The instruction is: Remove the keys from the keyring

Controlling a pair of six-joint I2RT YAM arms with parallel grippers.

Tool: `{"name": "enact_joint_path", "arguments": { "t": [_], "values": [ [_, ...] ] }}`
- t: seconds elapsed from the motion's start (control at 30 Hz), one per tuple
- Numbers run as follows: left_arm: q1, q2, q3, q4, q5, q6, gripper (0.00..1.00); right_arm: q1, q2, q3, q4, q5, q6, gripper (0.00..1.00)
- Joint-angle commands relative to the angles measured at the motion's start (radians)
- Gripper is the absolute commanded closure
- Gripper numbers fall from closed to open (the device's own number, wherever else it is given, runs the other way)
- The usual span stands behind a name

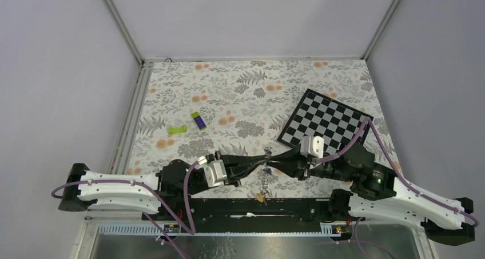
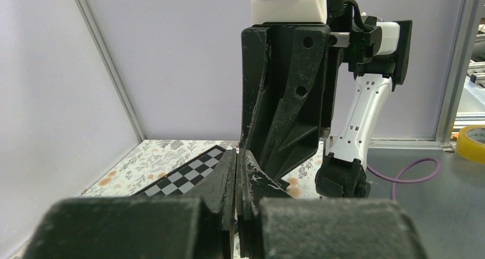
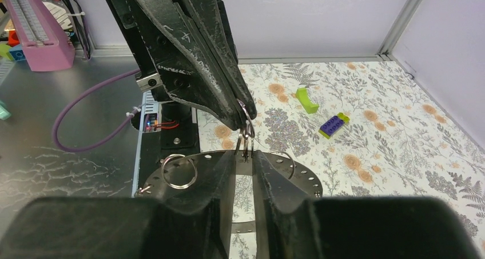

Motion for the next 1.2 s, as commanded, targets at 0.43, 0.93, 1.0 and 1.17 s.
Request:
{"name": "enact_joint_path", "arguments": {
  "t": [0.43,0.93,1.0,1.17],
  "values": [
    [-0.001,-0.017,0.047,0.084,0.037,-0.017,1.0,0.004,-0.005,0.019,0.089,0.007,-0.001,0.79],
    [-0.001,-0.041,0.048,0.038,0.021,-0.022,1.0,0.004,-0.039,0.066,0.04,-0.039,-0.012,1.0],
    [-0.001,-0.053,0.047,0.022,0.017,-0.025,1.0,0.003,-0.04,0.086,0.014,-0.046,-0.021,1.0],
    [-0.001,-0.085,0.036,-0.012,0.007,-0.04,1.0,0.004,-0.034,0.14,-0.058,-0.076,-0.032,1.0]
  ]
}}
